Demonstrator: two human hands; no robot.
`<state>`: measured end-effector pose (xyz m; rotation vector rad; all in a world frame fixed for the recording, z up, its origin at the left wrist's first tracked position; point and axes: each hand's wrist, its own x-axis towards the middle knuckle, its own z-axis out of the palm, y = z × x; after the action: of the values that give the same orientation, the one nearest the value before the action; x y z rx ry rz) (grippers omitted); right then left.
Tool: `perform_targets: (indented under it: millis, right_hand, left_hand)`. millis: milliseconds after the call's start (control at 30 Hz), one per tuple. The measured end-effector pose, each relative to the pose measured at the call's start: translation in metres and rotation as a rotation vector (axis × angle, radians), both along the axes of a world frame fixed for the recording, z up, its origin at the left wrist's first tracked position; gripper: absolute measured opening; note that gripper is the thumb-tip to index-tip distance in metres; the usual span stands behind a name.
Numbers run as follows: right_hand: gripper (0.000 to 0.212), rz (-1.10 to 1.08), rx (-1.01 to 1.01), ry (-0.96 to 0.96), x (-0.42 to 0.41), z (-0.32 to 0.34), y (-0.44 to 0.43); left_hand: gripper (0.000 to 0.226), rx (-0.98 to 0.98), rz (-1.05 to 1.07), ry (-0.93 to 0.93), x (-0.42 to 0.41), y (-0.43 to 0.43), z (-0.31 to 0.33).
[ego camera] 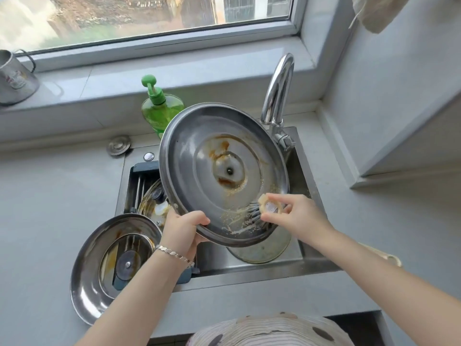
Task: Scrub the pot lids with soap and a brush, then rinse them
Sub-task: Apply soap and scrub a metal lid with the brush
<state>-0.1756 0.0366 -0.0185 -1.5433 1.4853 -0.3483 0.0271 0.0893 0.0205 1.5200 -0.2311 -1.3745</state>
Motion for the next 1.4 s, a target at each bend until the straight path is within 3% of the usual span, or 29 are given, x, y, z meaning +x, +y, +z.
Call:
perform_targets:
  millis: [67,200,300,467,567,667,767,833,867,933,1033,1267,1400]
  right_hand:
    - [0.05,-0.015,0.005,0.047,-0.006,-0.004,0.001]
    - [0.05,0.07,0.047,-0.1,0.006,0.0,0.028]
    - [0.046,-0.058,-0.005,0.02,-0.005,-0.003,0.012]
    - [0.039,0.088,-0.029,-0.102,0.009,0.011,0.032]
    - [0.037,-0.082,-0.066,0.022,-0.012,-0.003,0.006]
    - [0.041,-0.169,-0.05,0.074,-0.026,-0.015,-0.012]
    - [0.049,-0.444,0.02,-0.076,-0.031,-0.033,-0.017]
    - [0.06,-0.671,0.173,-0.218,-0.034,-0.035,-0.017]
    - [0.053,-0.718,0.261,-0.294,-0.036,-0.036,-0.017]
    - [0.033,-0.7,0.472,-0.471,-0.036,-0.038,-0.015]
    - [0.03,-0.673,0.694,-0.771,-0.027,-0.034,-0.014]
    - [0.04,-0.787,0.635,-0.977,0.004,-0.021,-0.006]
    - [0.039,-0.788,0.539,-0.987,0.026,-0.017,-0.004]
  left_hand:
    - [0.035,-0.005,-0.003,-0.013,0.003,-0.001,0.0]
    - [0.038,-0.006,0.023,0.028,0.007,0.0,-0.005]
    - [0.044,-0.012,0.043,0.073,0.008,0.001,-0.009]
    - [0.051,0.011,0.083,0.125,0.005,-0.002,-0.01]
    - [0.041,-0.006,0.021,0.081,0.007,0.0,-0.007]
    - [0.05,0.008,-0.073,0.047,0.01,0.0,-0.007]
    - [0.049,0.041,-0.15,0.023,0.018,-0.002,-0.007]
    - [0.038,0.06,-0.176,0.038,0.026,-0.005,-0.001]
    - [0.03,0.076,-0.194,0.037,0.029,-0.006,0.002]
    - [0.023,0.112,-0.218,0.018,0.034,-0.01,0.007]
    - [0.023,0.119,-0.228,0.0,0.043,-0.02,0.011]
    - [0.023,-0.057,-0.105,0.191,0.023,-0.026,0.007]
    - [0.025,0.018,-0.12,0.286,-0.023,-0.012,-0.015]
